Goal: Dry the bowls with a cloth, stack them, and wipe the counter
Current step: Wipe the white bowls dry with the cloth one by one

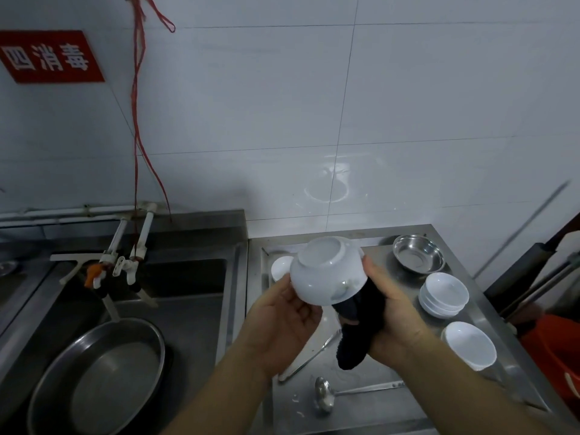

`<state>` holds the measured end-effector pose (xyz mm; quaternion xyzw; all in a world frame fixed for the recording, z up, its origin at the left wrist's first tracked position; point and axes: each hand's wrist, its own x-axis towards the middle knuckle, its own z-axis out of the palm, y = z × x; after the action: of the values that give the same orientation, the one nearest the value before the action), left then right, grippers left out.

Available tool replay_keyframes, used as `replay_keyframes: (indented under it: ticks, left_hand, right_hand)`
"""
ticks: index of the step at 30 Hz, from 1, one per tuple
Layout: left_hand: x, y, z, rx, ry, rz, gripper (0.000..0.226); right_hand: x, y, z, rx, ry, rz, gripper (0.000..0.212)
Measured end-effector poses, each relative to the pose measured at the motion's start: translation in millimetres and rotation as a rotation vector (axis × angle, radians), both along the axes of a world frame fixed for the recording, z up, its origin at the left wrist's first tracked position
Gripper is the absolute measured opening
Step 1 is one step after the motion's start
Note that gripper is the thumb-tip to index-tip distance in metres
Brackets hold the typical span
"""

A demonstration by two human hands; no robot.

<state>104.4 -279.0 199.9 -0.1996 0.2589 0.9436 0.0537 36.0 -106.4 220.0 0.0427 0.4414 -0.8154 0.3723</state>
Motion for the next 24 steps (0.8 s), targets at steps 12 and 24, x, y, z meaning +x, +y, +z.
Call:
replay_keyframes:
  ticks: [12,24]
  left_hand:
    - [-10,-28,17,-0.422,0.072,0.053,0.027]
    - [1,-18,19,-0.621,0.216,-0.276,0.041]
  right_hand:
    - [-2,-4,-4,0.349,0.120,-0.409,0.017]
    - [3,-28,22,0.617,1.632,-0.071,0.042]
